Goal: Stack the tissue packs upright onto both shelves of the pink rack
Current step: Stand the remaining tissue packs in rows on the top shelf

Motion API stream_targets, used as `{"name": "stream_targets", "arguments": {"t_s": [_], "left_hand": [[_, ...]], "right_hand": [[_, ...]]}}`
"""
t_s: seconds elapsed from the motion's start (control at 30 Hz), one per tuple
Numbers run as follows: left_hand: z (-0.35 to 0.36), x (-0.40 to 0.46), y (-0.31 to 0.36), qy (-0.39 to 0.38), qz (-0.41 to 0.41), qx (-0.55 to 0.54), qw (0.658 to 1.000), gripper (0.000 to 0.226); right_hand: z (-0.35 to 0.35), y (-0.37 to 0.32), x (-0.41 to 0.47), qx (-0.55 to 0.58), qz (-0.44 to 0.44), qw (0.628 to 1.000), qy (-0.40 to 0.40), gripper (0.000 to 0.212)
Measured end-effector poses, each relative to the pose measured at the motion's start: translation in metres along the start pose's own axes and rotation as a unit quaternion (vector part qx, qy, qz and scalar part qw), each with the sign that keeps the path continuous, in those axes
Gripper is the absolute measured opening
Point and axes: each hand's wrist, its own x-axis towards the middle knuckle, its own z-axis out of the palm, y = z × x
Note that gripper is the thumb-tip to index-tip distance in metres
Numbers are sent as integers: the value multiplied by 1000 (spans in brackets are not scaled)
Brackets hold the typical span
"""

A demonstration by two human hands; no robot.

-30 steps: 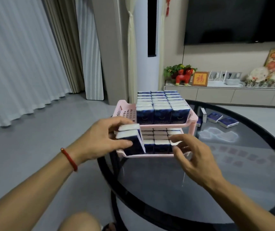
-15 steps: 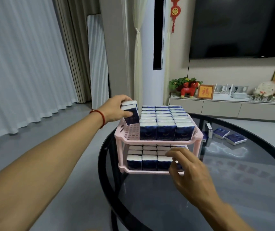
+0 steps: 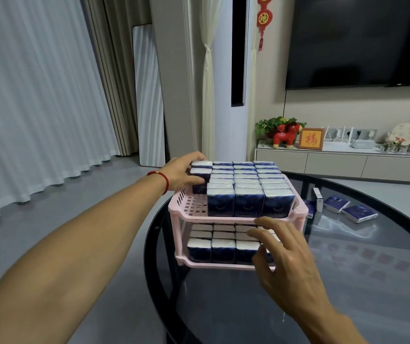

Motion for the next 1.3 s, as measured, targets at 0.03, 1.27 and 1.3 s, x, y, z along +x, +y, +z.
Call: {"name": "stream_targets", "arguments": {"t_s": [0.03,1.27,1.3], "left_hand": [[0,1,-1,1,1,8,1000,38],[10,3,-7,-11,-10,14,1000,87],[9,2,-8,-13,-15,11,1000,91]], "right_hand": [[0,0,0,0,0,1000,-2,37],[-6,7,-5,0,38,999,-27,42],[-6,7,-4,0,38,999,-27,42]]}}
